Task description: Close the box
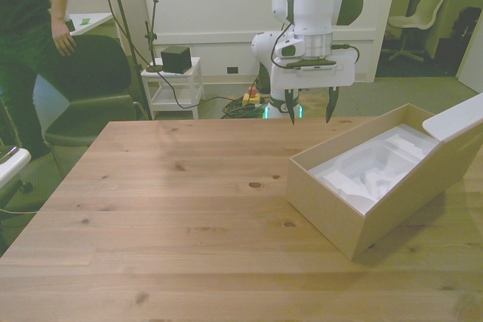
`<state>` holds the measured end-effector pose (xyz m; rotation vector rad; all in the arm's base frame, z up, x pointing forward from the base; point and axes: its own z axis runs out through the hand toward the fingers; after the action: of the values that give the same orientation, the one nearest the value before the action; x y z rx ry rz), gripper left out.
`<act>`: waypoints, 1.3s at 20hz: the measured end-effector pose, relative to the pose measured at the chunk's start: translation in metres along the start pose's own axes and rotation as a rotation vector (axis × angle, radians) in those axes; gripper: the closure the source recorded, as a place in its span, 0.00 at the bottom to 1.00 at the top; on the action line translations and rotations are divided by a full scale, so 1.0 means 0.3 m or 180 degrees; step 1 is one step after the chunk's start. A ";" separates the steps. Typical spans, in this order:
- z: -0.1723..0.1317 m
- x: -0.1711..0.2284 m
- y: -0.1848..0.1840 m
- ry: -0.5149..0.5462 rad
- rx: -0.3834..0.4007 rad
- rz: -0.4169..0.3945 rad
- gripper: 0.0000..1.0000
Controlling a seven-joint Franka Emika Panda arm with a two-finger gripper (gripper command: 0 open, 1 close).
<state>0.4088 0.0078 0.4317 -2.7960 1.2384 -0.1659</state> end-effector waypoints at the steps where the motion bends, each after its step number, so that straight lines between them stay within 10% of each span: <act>1: 0.002 0.000 0.000 0.0001 -0.0007 -0.0005 0.00; 26: -0.692 -0.300 -0.471 0.1226 0.0778 -0.1261 0.00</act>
<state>0.4254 0.1633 0.6479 -2.8290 0.6318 -0.8506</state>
